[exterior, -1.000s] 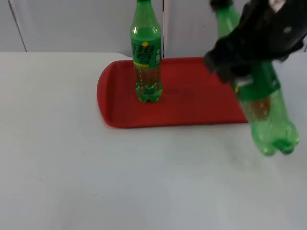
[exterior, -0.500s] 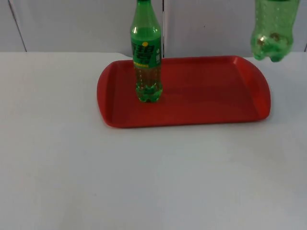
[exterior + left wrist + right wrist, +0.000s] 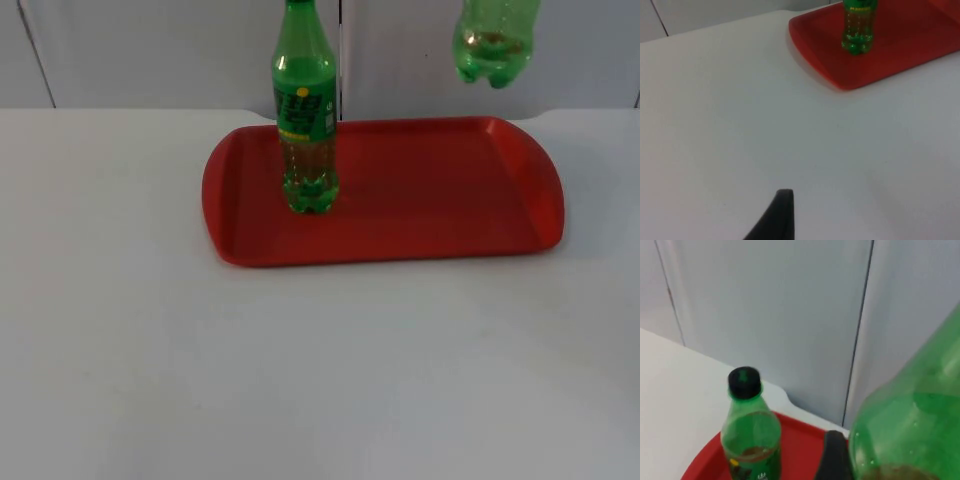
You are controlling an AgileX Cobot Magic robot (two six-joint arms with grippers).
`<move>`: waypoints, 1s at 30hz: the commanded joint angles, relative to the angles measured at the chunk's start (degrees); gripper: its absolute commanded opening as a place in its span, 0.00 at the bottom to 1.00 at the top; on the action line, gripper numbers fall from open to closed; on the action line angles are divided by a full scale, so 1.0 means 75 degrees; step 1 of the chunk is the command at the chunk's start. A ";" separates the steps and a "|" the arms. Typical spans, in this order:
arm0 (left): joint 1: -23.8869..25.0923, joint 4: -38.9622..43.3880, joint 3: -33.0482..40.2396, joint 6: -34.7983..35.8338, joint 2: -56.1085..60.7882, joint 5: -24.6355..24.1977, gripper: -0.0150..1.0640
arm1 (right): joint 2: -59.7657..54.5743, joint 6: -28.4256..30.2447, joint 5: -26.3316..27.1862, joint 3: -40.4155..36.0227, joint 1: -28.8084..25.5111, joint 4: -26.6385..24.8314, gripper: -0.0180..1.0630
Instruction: Place the bottle upright on the tray.
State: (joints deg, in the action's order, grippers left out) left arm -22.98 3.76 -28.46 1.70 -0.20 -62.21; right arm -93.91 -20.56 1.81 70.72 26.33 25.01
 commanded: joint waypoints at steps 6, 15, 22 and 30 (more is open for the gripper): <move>-0.0041 0.0048 0.0030 0.0054 0.0027 0.0072 0.99 | -0.0561 0.0173 0.1248 0.0022 -0.0514 0.0043 0.02; -0.0041 0.0048 0.0030 0.0038 0.0027 0.0072 0.99 | -0.1583 0.0431 0.1960 0.0435 -0.0777 0.0026 0.02; -0.0041 0.0063 0.0030 0.0038 0.0027 0.0072 0.99 | -0.2833 0.0497 0.2703 0.1243 -0.0946 -0.0696 0.02; -0.0041 0.0079 0.0030 0.0038 0.0027 0.0072 0.99 | -0.3642 0.0495 0.3330 0.1543 -0.0968 -0.1204 0.02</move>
State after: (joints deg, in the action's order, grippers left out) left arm -22.98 4.10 -28.46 1.70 -0.20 -62.21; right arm -121.03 -17.22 24.99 81.66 19.36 16.65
